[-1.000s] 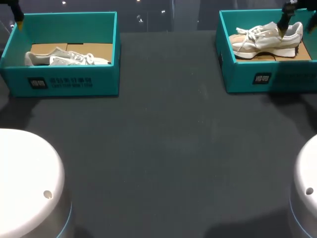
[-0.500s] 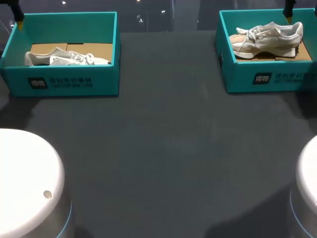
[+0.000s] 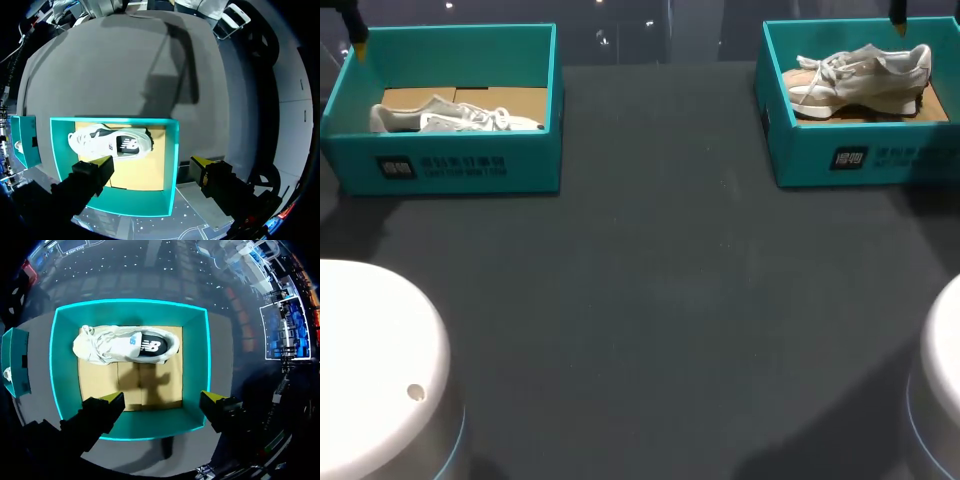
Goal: Take the shoe out of the shoebox, open the shoe tongue, remove and reinsert the insole, then place the shoe into the shoebox
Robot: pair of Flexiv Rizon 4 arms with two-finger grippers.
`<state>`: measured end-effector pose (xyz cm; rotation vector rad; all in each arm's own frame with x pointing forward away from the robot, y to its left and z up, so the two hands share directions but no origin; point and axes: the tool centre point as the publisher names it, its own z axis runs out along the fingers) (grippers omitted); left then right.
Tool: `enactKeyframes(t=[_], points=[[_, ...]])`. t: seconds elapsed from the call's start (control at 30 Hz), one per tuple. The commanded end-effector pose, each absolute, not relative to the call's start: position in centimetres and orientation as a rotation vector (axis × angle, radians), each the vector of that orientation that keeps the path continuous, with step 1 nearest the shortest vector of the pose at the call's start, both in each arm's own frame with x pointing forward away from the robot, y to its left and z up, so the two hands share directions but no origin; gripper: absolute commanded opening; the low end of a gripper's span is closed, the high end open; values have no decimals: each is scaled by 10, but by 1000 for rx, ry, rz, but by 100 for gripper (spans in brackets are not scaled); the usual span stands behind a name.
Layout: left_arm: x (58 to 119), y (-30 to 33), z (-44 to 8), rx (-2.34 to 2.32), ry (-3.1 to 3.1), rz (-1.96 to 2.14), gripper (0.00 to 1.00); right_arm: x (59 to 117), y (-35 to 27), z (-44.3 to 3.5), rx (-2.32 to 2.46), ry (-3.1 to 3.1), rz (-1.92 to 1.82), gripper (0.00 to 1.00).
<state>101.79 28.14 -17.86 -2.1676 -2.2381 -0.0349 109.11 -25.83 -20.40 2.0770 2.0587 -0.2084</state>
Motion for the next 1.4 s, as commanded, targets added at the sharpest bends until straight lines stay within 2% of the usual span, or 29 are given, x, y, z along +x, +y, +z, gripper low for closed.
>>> enactKeyframes(t=[0.03,0.23,0.63,1.4], points=[[1018,282,-178,-2168,-2236,-36,100,1118,-258,-219,2140,1974,-282,100],[1018,282,-178,-2168,-2236,-36,100,1131,-271,-242,2135,1904,-228,100],[1018,282,-178,-2168,-2236,-36,100,1131,-271,-242,2135,1904,-228,100],[1018,282,-178,-2168,-2236,-36,100,1168,-314,-319,2168,1904,-249,100]])
